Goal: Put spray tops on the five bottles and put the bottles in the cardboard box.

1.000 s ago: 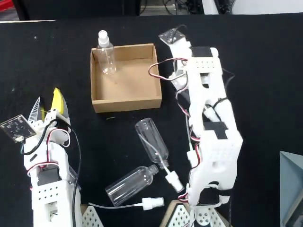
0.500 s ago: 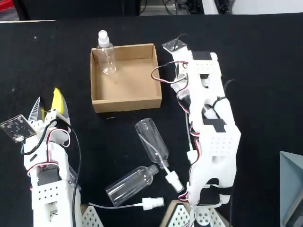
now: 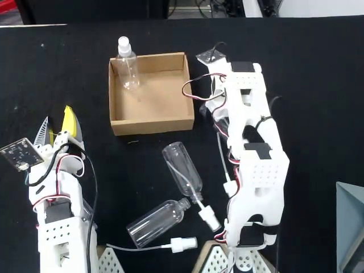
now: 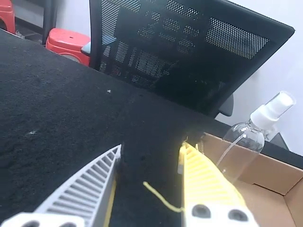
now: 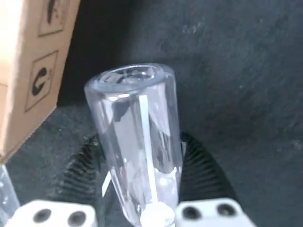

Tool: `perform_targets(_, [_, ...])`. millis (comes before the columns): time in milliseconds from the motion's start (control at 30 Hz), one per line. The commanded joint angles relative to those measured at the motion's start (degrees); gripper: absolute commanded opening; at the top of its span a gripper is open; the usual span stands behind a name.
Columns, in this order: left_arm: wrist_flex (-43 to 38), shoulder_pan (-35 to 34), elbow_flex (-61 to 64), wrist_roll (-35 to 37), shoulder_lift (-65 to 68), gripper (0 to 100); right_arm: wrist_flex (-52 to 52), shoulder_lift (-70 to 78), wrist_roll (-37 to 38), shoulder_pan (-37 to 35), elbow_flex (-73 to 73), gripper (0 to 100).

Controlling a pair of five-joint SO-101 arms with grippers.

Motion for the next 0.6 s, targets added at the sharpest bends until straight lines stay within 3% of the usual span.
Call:
perform_targets(0, [0.3,-0.1,1.5,-0.4,-0.7,19,1.8,-1.0,-3.3,0.3,-3.6,1.8])
perform_targets(300, [0.3,-0.2,1.5,-0.4,-0.7,19,8.6,-0.9,-13.1,0.3,-3.6,1.8])
perform_targets(567, [0.3,-0.2,1.5,-0.4,-0.7,19,9.1,-0.7,-30.6,0.3,-3.3,1.8])
